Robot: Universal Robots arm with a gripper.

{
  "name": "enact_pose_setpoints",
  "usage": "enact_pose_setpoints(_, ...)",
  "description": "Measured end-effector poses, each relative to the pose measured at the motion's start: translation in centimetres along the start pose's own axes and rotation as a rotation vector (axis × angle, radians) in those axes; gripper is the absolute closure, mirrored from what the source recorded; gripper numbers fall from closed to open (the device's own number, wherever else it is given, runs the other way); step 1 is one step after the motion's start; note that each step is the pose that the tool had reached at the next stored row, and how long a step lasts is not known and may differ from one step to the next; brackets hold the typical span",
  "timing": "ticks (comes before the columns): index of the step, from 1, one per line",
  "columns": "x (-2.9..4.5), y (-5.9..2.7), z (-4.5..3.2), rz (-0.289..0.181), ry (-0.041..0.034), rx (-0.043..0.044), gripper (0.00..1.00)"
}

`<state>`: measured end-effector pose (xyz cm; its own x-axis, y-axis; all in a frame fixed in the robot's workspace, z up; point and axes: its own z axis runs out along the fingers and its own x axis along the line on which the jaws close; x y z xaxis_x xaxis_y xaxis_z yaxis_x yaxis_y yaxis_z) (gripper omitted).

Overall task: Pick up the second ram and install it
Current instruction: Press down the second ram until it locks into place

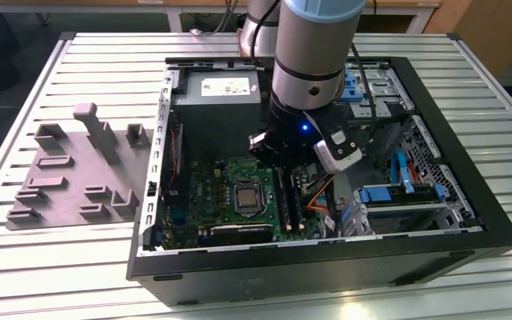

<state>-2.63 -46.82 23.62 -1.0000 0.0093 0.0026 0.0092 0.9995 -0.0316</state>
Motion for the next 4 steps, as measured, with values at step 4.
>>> enact_pose_setpoints(4, 0.0, 0.0, -0.01, 0.0, 0.0, 0.0, 0.89)
